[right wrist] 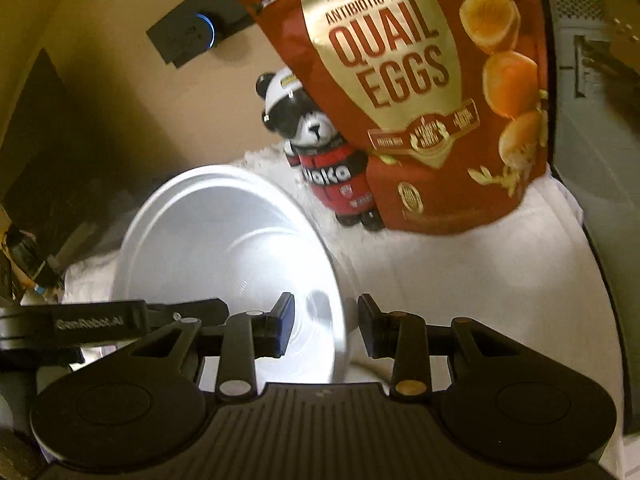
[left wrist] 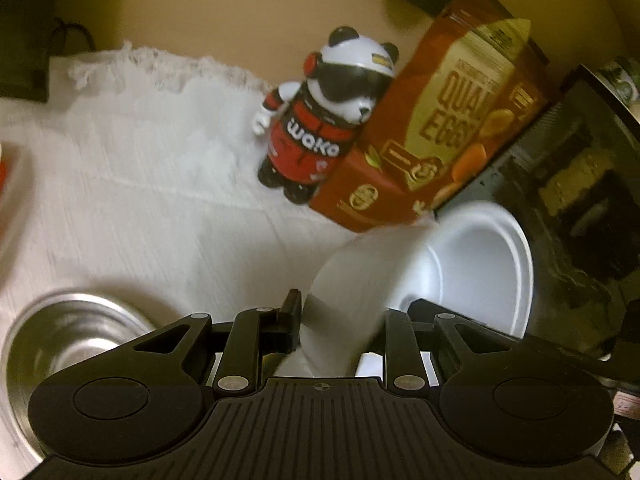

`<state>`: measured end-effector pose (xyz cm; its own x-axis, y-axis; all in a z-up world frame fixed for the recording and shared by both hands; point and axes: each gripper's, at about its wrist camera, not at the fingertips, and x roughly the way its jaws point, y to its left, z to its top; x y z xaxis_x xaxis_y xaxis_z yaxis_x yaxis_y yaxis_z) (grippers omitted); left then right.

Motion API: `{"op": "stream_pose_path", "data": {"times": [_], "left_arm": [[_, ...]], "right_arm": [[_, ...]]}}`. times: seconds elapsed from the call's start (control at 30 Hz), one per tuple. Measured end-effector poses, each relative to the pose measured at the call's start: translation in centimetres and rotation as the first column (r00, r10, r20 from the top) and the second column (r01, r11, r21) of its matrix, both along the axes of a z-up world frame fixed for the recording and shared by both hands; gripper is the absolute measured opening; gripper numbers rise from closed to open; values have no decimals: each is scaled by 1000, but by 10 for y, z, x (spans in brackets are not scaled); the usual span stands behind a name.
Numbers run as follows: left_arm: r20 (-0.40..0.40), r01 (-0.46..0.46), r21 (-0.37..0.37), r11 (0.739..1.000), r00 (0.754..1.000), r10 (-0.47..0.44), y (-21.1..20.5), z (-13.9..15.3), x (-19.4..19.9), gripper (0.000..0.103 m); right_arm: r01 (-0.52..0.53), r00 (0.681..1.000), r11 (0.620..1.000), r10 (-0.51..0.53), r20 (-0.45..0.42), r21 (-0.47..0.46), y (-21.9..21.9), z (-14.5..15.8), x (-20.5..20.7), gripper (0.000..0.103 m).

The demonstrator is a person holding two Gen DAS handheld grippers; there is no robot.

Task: Organize plates and bowls
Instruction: 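Carry the white bowl with the left tool and lower it onto the stack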

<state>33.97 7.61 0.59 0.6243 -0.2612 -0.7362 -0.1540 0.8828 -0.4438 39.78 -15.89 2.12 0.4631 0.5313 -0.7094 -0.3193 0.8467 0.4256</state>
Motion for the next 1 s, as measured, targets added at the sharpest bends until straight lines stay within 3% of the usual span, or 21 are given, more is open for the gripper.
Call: {"op": "stream_pose_path", "data": {"times": [0.37,0.6,1.0], "left_arm": [[-107,55,-9,998,993,-55,-17,-37,-16,27],[-182,35,-18,999,983,-37,-16,-65,-15,25],[-181,17,-1,1000,983,-17,-13,-57,-20,25]], "right_arm": [[15,998,999,-18,-60,-47,-17,-30,-33,37],[6,992,998,-15,-129,-67,-19,-61,-33,37],[-44,995,993,33,-94,-114,-9,-61,-33,37]]}}
